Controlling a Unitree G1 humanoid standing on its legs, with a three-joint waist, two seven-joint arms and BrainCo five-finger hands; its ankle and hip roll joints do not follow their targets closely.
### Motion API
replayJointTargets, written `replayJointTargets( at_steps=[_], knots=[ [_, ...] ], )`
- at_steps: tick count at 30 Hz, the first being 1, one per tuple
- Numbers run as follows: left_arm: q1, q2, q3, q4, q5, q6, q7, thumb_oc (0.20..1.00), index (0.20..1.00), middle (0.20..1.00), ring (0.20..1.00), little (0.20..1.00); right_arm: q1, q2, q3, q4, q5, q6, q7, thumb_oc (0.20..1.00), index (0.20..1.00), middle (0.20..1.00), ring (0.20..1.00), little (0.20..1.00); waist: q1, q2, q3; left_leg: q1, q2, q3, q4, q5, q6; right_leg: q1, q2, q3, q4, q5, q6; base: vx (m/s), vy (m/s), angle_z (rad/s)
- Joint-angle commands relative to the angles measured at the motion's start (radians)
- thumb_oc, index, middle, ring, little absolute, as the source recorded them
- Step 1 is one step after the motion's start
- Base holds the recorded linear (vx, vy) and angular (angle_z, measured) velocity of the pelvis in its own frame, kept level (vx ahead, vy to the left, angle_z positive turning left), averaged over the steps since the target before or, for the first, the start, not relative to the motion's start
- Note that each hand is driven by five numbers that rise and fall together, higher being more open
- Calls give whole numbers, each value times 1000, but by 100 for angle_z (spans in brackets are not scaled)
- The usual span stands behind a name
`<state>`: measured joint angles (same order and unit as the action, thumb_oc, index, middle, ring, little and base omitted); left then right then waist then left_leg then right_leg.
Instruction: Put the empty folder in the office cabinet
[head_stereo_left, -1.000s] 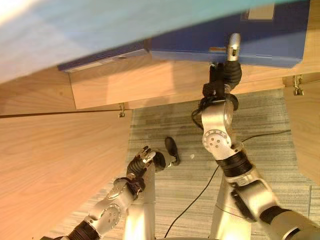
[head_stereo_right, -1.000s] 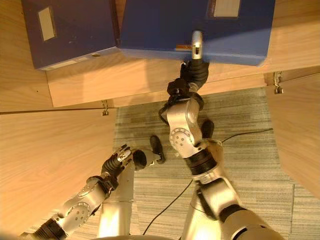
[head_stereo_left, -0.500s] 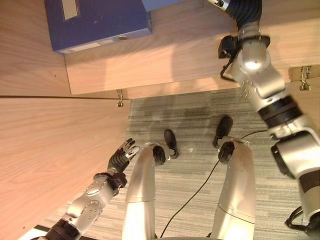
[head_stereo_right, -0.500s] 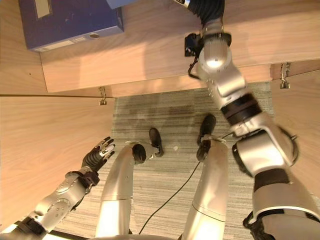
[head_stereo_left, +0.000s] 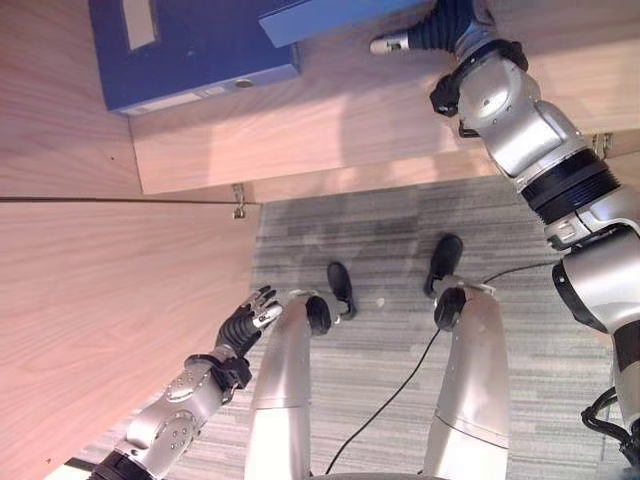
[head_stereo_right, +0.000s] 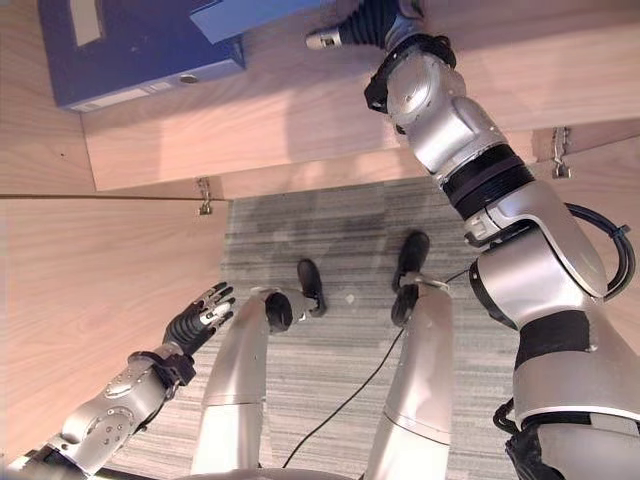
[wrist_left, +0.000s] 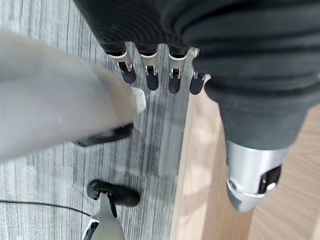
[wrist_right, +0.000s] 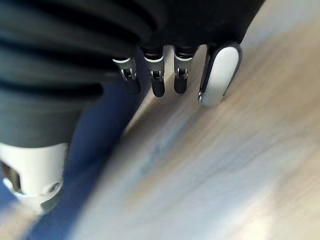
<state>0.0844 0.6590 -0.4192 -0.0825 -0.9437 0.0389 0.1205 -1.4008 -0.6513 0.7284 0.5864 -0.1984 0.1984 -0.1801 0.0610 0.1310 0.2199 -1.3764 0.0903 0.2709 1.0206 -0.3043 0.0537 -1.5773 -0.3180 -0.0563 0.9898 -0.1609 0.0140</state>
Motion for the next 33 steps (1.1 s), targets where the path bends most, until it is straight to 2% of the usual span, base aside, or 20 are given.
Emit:
replayJointTargets(
  at_steps=[1,3,6,13,16,18,19,20,23,27,33],
  knots=[
    [48,10,99,-84,73,5,-20,1000,1000,1000,1000,1000,99,-31,-14,-8,-180,92,142,1000,1000,1000,1000,1000,21,-8,86,-35,-24,-73,-13,-17,-18,24,-29,101,60,-43,47,0,0,0],
    [45,-16,126,-89,111,16,-40,1000,1000,1000,1000,1000,177,-60,-73,-113,-274,92,204,1000,1000,1000,1000,1000,19,-2,90,-39,-30,-75,-13,-15,-14,19,-29,108,61,-43,49,-6,17,4],
    [45,-20,133,-87,117,19,-44,1000,1000,1000,1000,1000,196,-75,-84,-146,-290,86,229,1000,1000,1000,1000,1000,19,-2,89,-40,-31,-76,-11,-15,-13,16,-28,112,64,-43,49,0,0,0],
    [47,-37,177,-95,146,31,-71,1000,1000,1000,1000,1000,291,-167,-106,-396,-295,28,360,1000,1000,1000,1000,1000,17,-5,89,-49,-38,-85,-2,-11,-14,9,-31,117,74,-44,49,0,0,0],
    [54,-30,205,-107,153,35,-96,1000,1000,1000,1000,1000,325,-276,-76,-651,-235,-42,481,1000,1000,1000,1000,1000,11,-13,84,-51,-39,-93,-7,-4,-18,8,-33,116,67,-42,51,-9,-20,-1],
    [62,-24,215,-115,152,32,-105,1000,1000,1000,1000,1000,330,-327,-65,-762,-186,-72,512,1000,1000,1000,1000,1000,7,-17,84,-54,-39,-96,-5,-2,-20,8,-33,117,65,-41,52,0,0,0],
    [73,-15,222,-128,145,30,-110,1000,1000,1000,1000,1000,334,-379,-62,-853,-147,-94,529,1000,1000,1000,1000,1000,2,-20,83,-59,-38,-100,1,-3,-21,8,-33,114,67,-41,53,0,0,0],
    [74,-15,221,-129,145,30,-110,1000,1000,1000,1000,1000,337,-382,-64,-857,-146,-93,531,1000,1000,1000,1000,1000,2,-19,83,-59,-38,-100,1,-3,-21,8,-33,114,67,-41,53,-4,-4,-7],
    [90,-7,231,-137,128,26,-112,1000,1000,1000,1000,1000,335,-475,-77,-949,-83,-118,521,1000,1000,1000,1000,1000,-7,-26,84,-63,-32,-102,0,-1,-25,8,-33,110,63,-38,56,-4,-5,4],
    [103,0,234,-141,113,21,-105,1000,1000,1000,1000,1000,297,-576,-66,-973,-89,-127,489,1000,1000,1000,1000,1000,-16,-32,89,-64,-24,-104,8,-3,-29,8,-30,107,58,-34,59,3,-2,-5],
    [112,2,240,-148,100,13,-102,1000,1000,1000,1000,1000,273,-612,-64,-990,-90,-133,464,1000,1000,1000,1000,1000,-27,-30,95,-73,-14,-109,25,-8,-32,8,-24,99,57,-33,60,0,0,-4]
  ],
)
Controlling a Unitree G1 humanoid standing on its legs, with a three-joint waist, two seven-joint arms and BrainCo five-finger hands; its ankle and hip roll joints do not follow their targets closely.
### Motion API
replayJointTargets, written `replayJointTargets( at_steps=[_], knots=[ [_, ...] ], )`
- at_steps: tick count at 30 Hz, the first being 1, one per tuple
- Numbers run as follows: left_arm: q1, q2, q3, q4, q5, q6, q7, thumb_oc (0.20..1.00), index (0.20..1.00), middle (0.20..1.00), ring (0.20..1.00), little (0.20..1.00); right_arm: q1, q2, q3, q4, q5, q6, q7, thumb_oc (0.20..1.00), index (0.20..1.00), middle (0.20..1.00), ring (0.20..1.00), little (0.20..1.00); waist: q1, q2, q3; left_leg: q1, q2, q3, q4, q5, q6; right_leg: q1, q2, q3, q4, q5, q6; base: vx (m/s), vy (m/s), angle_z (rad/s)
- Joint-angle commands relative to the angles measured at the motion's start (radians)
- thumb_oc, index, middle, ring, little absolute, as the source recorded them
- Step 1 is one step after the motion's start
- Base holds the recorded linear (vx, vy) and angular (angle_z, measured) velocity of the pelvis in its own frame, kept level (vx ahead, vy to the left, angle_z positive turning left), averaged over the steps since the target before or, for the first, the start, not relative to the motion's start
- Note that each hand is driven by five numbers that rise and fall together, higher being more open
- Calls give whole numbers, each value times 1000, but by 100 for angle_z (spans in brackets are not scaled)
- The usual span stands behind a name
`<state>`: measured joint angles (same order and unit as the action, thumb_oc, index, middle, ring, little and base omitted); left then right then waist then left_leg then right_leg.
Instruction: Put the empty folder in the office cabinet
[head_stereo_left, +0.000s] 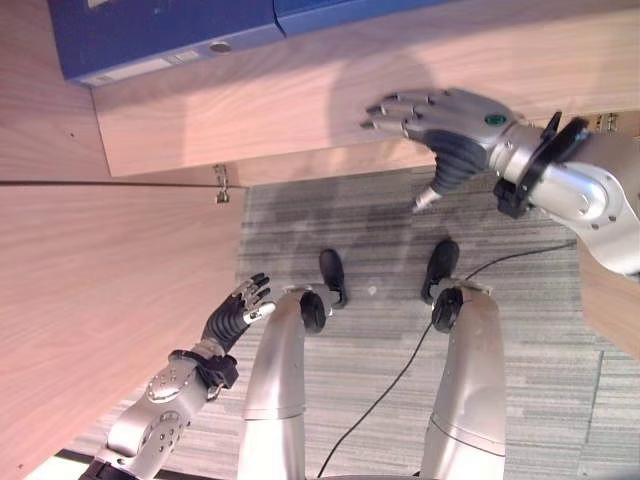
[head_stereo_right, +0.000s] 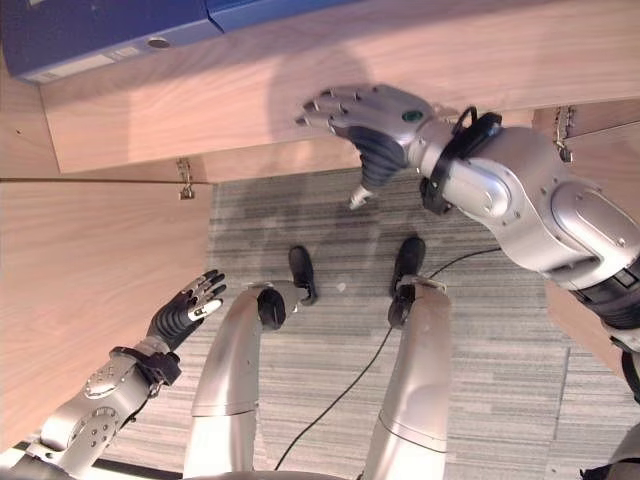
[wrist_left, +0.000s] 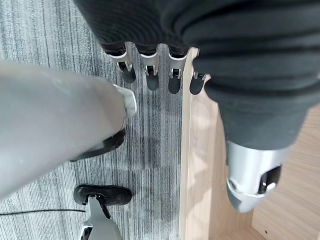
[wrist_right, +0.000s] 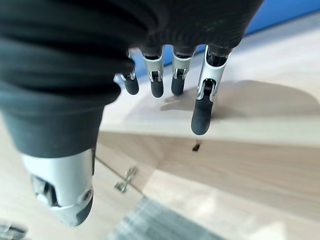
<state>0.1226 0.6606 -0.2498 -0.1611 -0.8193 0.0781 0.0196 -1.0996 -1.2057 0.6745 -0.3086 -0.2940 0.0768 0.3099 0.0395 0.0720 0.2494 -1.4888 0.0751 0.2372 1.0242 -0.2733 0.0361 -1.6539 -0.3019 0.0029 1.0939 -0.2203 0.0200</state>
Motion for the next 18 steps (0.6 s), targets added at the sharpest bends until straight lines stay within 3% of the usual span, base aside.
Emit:
replayJointTargets(
  at_steps=[1,9,13,16,17,18],
  knots=[
    [74,1,73,-71,-26,-26,-1,1000,1000,1000,1000,1000,-12,-59,-23,-101,5,-12,-26,1000,1000,1000,1000,1000,-8,29,66,36,2,-76,24,-39,-15,85,-40,38,-47,27,54,0,0,0],
    [78,-2,76,-58,-34,-31,5,1000,1000,1000,1000,1000,47,-65,-105,-54,13,6,-87,1000,1000,1000,1000,1000,-10,26,72,27,7,-79,31,-37,-17,85,-33,29,-46,31,55,-4,-4,-4],
    [72,-6,65,-45,-34,-27,4,1000,1000,1000,1000,1000,136,-25,-150,-28,14,28,-87,1000,1000,1000,1000,1000,-15,14,55,33,8,-69,13,-27,-20,96,-24,24,-65,45,55,-18,-4,0],
    [44,-4,20,32,-13,-24,-4,1000,1000,1000,1000,1000,205,37,-137,59,60,54,-98,1000,1000,1000,1000,1000,-11,2,50,154,-2,-61,-106,16,-36,229,-16,-13,-183,87,72,-163,-44,-13],
    [3,-4,-34,117,16,-28,-13,1000,1000,1000,1000,1000,228,125,-90,186,104,71,-140,1000,1000,1000,1000,1000,-17,-10,67,336,1,-72,-257,66,-58,428,-15,-65,-332,136,89,-229,-116,-21],
    [-7,3,-42,140,43,-28,-19,1000,1000,1000,1000,1000,244,151,-79,217,117,76,-134,1000,1000,1000,1000,1000,-17,-14,69,386,4,-74,-295,76,-66,484,-16,-80,-375,147,92,-168,-138,-10]
  ],
)
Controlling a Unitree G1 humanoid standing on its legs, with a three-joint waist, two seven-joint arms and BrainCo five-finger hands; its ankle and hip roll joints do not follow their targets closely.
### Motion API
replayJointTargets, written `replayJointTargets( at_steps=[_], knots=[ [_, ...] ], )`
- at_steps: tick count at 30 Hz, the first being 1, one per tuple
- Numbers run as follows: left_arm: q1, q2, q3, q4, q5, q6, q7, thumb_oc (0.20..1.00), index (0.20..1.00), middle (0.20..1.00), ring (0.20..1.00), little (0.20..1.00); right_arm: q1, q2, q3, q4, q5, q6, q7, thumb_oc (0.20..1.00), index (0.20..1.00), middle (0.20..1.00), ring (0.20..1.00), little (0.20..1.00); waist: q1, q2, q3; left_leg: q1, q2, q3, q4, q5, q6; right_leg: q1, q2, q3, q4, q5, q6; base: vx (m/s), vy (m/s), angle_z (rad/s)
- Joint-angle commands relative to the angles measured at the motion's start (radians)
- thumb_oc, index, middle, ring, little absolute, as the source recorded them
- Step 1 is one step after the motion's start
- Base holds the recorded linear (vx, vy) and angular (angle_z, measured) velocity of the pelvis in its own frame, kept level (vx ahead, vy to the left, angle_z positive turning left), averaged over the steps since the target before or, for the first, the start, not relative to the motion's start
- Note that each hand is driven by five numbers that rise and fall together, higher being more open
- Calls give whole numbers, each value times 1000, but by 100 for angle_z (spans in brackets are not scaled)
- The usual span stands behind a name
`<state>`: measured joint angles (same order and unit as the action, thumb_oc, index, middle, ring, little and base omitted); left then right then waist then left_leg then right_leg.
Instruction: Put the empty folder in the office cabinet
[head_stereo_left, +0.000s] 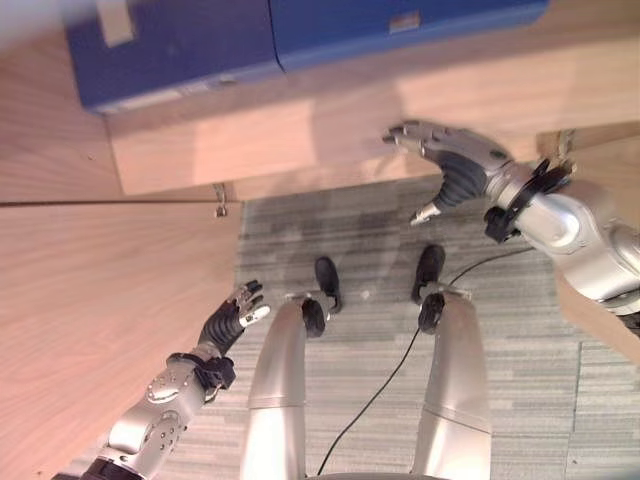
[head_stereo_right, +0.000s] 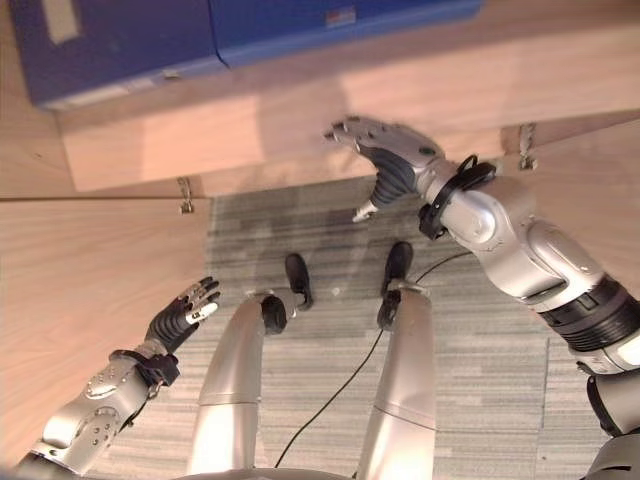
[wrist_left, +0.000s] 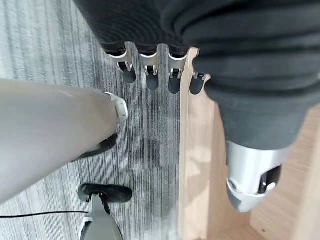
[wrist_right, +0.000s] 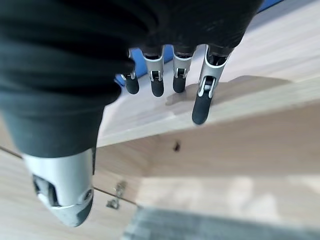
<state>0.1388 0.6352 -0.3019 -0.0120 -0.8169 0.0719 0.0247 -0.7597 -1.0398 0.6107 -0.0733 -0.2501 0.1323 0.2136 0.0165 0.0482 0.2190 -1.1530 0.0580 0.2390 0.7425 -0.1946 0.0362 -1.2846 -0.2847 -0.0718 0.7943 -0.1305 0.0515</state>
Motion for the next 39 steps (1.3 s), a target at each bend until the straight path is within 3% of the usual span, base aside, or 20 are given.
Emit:
replayJointTargets(
  at_steps=[1,7,10,11,18,24,29,30,31,32,34,36,39],
  knots=[
    [-36,29,-8,19,63,-19,-29,1000,1000,1000,1000,1000,-79,15,-7,20,104,22,-35,1000,1000,1000,1000,1000,6,5,101,102,25,-83,-55,8,-73,172,-36,-22,-120,68,64,-11,-93,3],
    [-118,-43,-63,268,92,-30,-43,1000,1000,1000,1000,1000,50,250,-3,380,223,-4,-133,1000,1000,1000,1000,1000,-5,-10,98,390,14,-113,-294,65,-101,477,-21,-105,-392,148,86,47,-92,7],
    [-135,-66,-51,335,142,-38,-35,1000,1000,1000,1000,1000,95,330,-9,496,192,-3,-149,1000,1000,1000,1000,1000,-3,-12,99,477,9,-118,-346,78,-107,576,-10,-125,-454,158,86,24,-61,2],
    [-137,-85,-34,381,172,-31,-34,1000,1000,1000,1000,1000,129,360,-9,522,166,7,-128,1000,1000,1000,1000,1000,-6,-22,95,511,0,-115,-379,114,-103,623,-13,-145,-497,189,77,-19,-56,1],
    [-188,-248,-3,727,234,-7,-49,1000,1000,1000,1000,1000,221,526,5,791,123,14,-95,1000,1000,1000,1000,1000,6,-18,80,698,3,-123,-443,124,-110,813,16,-158,-558,182,75,80,-58,6],
    [-286,-361,51,1131,387,-9,-48,1000,1000,1000,1000,1000,315,679,-54,1084,200,-4,-139,1000,1000,1000,1000,1000,10,-30,13,863,28,-120,-615,203,-140,967,85,-186,-698,189,75,99,-92,2],
    [-305,-396,70,1244,423,-24,-44,1000,1000,1000,1000,1000,360,745,-69,1290,194,-13,-163,1000,1000,1000,1000,1000,28,-38,-35,912,67,-155,-686,263,-164,1056,140,-223,-818,195,75,66,-117,6],
    [-305,-398,68,1258,437,-26,-49,1000,1000,1000,1000,1000,372,751,-67,1308,190,-14,-163,1000,1000,1000,1000,1000,30,-46,-40,917,57,-172,-673,240,-154,1071,150,-221,-839,200,73,25,-207,9],
    [-296,-413,72,1270,460,-30,-58,1000,1000,1000,1000,1000,402,749,-96,1338,211,-19,-172,1000,1000,1000,1000,1000,33,-61,-49,933,26,-196,-618,171,-141,1097,159,-218,-863,203,69,12,-110,6],
    [-297,-413,72,1271,460,-30,-58,1000,1000,1000,1000,1000,401,749,-96,1338,211,-19,-172,1000,1000,1000,1000,1000,31,-62,-52,928,23,-198,-619,174,-140,1094,156,-220,-863,204,70,9,-97,32],
    [-278,-442,70,1322,523,-30,-78,1000,1000,1000,1000,1000,461,763,-163,1400,248,-27,-179,1000,1000,1000,1000,1000,23,-78,-79,977,-27,-210,-541,71,-110,1119,180,-200,-881,206,65,45,-31,28],
    [-270,-456,55,1331,565,-33,-96,1000,1000,1000,1000,1000,522,780,-218,1456,271,-30,-174,1000,1000,1000,1000,1000,8,-86,-120,999,-57,-223,-544,43,-93,1125,199,-190,-882,211,69,40,27,-12],
    [-279,-482,14,1314,584,-34,-112,1000,1000,1000,1000,1000,566,774,-270,1488,282,-28,-168,1000,1000,1000,1000,1000,-7,-85,-158,1033,-75,-216,-586,30,-86,1135,185,-195,-882,233,80,-98,140,-11]
  ],
)
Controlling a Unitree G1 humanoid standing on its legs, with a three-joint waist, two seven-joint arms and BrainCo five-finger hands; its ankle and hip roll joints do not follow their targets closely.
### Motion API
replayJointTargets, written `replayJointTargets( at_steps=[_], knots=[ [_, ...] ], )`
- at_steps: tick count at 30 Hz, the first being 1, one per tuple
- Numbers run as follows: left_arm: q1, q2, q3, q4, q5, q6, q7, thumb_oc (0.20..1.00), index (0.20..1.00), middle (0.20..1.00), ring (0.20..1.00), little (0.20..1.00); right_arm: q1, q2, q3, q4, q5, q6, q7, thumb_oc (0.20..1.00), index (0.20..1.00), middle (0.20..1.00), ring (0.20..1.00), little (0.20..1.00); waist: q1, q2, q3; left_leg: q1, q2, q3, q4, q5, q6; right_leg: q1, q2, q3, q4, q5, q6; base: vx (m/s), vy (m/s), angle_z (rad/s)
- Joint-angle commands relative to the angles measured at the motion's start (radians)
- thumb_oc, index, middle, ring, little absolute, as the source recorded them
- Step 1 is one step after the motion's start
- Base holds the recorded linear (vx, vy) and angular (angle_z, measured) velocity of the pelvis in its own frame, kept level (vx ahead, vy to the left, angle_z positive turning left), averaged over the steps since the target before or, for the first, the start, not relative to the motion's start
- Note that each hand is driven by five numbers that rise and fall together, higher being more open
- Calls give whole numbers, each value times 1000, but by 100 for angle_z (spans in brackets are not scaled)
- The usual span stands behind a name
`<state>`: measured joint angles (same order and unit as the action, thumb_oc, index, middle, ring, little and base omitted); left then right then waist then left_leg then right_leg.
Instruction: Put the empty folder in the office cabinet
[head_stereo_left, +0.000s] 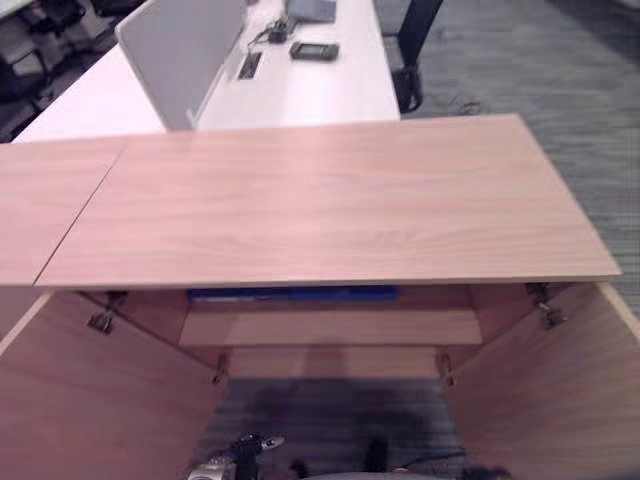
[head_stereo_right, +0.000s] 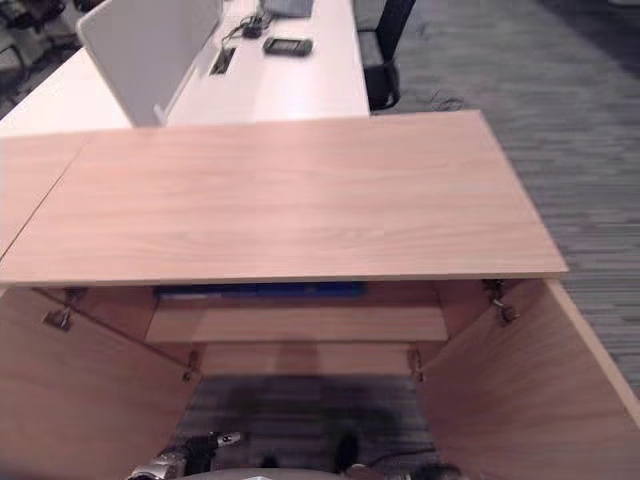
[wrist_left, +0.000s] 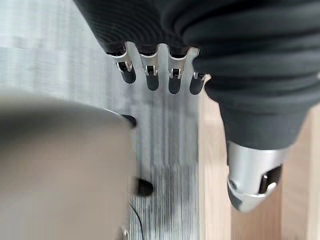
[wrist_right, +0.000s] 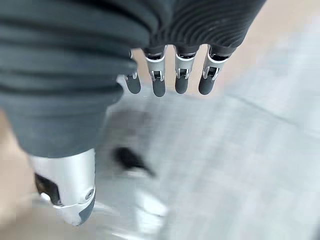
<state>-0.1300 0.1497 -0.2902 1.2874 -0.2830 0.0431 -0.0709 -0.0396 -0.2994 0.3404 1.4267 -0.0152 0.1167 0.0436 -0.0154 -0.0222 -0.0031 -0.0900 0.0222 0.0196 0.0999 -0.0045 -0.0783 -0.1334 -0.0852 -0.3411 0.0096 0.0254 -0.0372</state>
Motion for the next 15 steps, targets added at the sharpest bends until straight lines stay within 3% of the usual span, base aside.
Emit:
replayJointTargets(
  at_steps=[1,6,15],
  knots=[
    [-8,-1,-5,15,61,-6,-19,1000,1000,1000,1000,1000,-151,28,-20,-5,45,-10,4,1000,1000,1000,1000,1000,16,-10,49,1,-52,-1,8,-155,34,-24,-21,73,-97,102,178,-159,210,5],
    [-18,-7,-11,63,125,-8,-21,1000,1000,1000,1000,1000,-141,31,-62,13,62,-10,3,1000,1000,1000,1000,1000,3,-2,39,75,-95,-9,-115,-97,57,-65,-50,84,-97,175,209,-139,163,-4],
    [9,-7,-10,70,151,-13,-25,1000,1000,1000,1000,1000,-137,1,-163,45,94,3,-18,1000,1000,1000,1000,1000,-16,21,60,121,-135,14,-187,-36,78,-111,-82,93,-92,201,235,-133,133,-8]
  ],
)
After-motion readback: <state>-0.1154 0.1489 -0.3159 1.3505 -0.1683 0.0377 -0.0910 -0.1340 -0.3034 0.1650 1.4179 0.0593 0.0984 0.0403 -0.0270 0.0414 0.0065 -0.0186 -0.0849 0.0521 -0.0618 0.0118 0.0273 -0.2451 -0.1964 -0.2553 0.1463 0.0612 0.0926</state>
